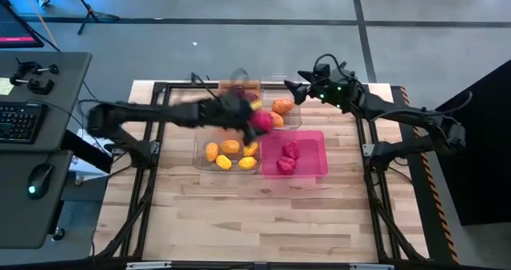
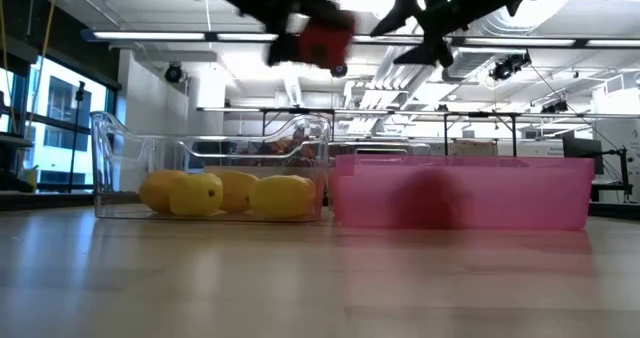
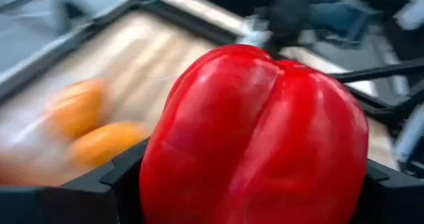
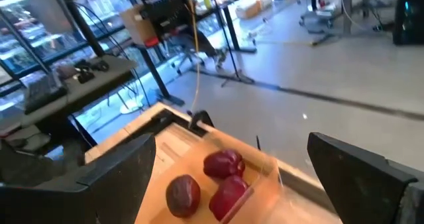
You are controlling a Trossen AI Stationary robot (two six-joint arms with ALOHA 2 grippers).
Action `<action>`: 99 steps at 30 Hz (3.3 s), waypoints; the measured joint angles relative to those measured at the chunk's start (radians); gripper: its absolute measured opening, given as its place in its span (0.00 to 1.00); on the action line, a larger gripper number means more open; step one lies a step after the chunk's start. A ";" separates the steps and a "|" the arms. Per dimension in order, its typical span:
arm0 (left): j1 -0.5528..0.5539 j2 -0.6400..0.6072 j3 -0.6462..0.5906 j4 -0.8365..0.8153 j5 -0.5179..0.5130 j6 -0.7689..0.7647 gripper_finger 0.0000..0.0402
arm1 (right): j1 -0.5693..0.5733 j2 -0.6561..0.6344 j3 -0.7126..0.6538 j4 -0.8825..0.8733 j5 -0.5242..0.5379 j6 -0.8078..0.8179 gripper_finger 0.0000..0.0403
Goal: Sort produce into baskets
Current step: Put the red bell pepper into the red bin, then return to Home Position
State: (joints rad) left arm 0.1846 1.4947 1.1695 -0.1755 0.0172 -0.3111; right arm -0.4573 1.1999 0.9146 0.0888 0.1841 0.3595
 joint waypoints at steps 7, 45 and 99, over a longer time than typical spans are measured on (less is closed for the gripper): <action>-0.108 0.226 -0.002 0.350 0.000 -0.109 0.78 | 0.000 -0.109 0.000 -0.026 -0.002 -0.051 0.95; -0.055 -0.080 -0.028 0.254 0.067 -0.022 0.99 | 0.081 -0.454 0.000 -0.444 -0.087 -0.125 0.95; -0.218 -1.081 -1.156 0.563 -0.227 -0.306 0.99 | 0.549 -1.045 -0.654 -0.057 -0.035 0.033 0.95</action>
State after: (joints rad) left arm -0.0338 0.4137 0.0139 0.3872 -0.2099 -0.6174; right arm 0.0914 0.1545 0.2608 0.0314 0.1490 0.3920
